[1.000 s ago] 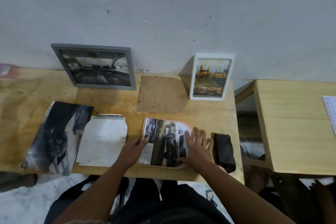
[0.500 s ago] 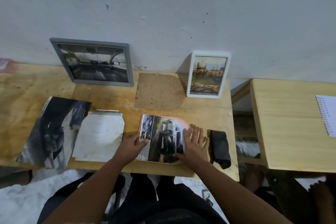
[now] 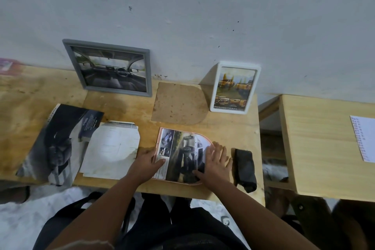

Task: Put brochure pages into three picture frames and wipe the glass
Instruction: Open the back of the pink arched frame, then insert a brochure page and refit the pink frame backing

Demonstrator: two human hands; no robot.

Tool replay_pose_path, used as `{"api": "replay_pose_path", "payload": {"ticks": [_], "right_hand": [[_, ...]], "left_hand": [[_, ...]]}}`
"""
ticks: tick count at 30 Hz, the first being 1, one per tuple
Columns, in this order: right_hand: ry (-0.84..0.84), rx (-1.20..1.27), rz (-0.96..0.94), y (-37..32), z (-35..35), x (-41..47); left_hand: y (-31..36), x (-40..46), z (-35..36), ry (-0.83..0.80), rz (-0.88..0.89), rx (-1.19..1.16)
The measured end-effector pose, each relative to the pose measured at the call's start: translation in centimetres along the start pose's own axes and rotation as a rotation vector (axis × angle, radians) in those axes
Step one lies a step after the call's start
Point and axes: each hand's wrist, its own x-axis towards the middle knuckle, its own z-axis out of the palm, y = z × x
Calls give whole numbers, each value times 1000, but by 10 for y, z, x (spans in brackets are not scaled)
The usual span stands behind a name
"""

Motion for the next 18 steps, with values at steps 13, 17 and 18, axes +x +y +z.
{"api": "replay_pose_path", "payload": {"ticks": [13, 17, 18], "right_hand": [[186, 185, -38, 4, -7, -14], [85, 838, -168, -1, -34, -22], [74, 983, -190, -2, -45, -24]], "left_hand": [[13, -10, -8, 56, 25, -23], [22, -18, -12, 182, 66, -121], [27, -21, -14, 232, 58, -231]]}}
